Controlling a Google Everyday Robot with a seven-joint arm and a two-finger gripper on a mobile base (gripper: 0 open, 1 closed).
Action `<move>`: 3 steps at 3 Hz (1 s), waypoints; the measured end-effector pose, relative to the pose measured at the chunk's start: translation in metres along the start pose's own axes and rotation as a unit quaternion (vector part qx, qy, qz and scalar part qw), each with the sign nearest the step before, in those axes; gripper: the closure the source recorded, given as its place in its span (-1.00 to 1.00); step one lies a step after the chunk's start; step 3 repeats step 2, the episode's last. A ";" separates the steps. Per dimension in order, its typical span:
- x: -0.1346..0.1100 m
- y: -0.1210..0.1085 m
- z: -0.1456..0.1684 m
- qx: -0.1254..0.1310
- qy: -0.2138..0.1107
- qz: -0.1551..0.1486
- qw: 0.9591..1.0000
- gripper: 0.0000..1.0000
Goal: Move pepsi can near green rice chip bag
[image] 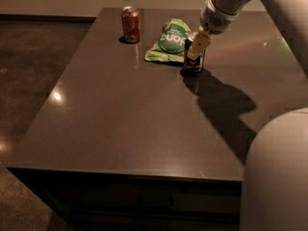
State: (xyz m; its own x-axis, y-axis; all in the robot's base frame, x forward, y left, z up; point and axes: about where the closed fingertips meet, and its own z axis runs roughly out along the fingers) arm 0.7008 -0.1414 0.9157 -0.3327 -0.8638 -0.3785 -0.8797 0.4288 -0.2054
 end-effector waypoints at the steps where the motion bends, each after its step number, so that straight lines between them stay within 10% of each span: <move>1: -0.001 0.000 0.003 -0.001 0.000 0.000 1.000 -1.00; 3: -0.001 0.000 0.003 -0.001 0.000 0.000 1.000 -1.00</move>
Offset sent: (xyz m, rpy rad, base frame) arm 0.0009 0.0012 -0.0021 0.0003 0.0017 0.0013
